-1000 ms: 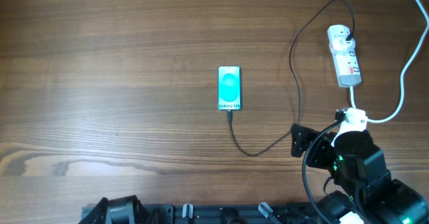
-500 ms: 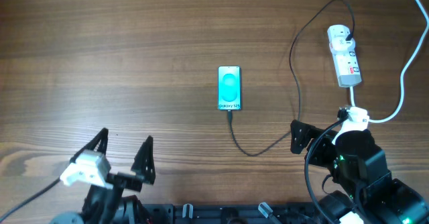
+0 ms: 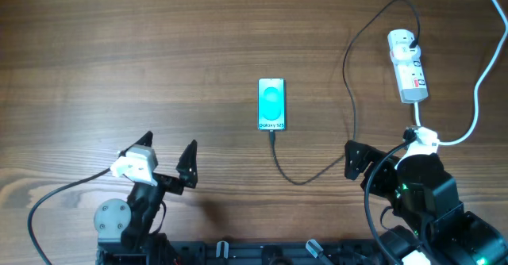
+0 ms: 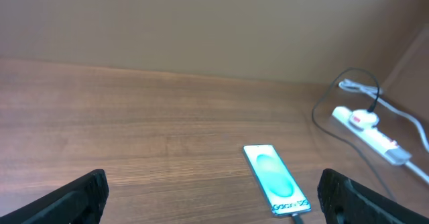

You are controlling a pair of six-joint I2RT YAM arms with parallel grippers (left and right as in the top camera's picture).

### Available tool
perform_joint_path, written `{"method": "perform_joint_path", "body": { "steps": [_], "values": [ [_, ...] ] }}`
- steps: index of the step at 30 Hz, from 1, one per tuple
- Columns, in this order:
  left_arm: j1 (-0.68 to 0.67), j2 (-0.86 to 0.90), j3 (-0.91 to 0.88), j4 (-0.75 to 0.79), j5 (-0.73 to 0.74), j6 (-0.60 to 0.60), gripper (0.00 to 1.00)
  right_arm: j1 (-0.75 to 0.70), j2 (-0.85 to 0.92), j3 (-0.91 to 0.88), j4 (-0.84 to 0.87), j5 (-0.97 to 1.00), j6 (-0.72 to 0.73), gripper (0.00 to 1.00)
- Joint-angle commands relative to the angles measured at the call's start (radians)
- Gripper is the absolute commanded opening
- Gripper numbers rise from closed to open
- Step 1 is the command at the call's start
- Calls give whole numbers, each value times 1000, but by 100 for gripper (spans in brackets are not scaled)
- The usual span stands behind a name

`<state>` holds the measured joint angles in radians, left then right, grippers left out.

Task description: Plug charger to phone and switch on socket

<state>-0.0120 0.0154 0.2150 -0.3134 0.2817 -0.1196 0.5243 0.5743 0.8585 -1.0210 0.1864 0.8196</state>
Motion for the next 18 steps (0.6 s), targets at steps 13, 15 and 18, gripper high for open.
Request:
{"method": "perform_joint_path", "body": {
  "steps": [13, 15, 18],
  "values": [
    [-31, -5, -104, -35, -48, 322, 100, -2, 0, 10, 14, 121, 29, 99],
    [-31, -4, -116, 18, -48, 322, 100, -2, 3, 10, 14, 136, 30, 99],
    [-31, -3, -136, 85, -48, 295, 100, -2, 15, 10, 14, 140, 52, 99]
  ]
}}
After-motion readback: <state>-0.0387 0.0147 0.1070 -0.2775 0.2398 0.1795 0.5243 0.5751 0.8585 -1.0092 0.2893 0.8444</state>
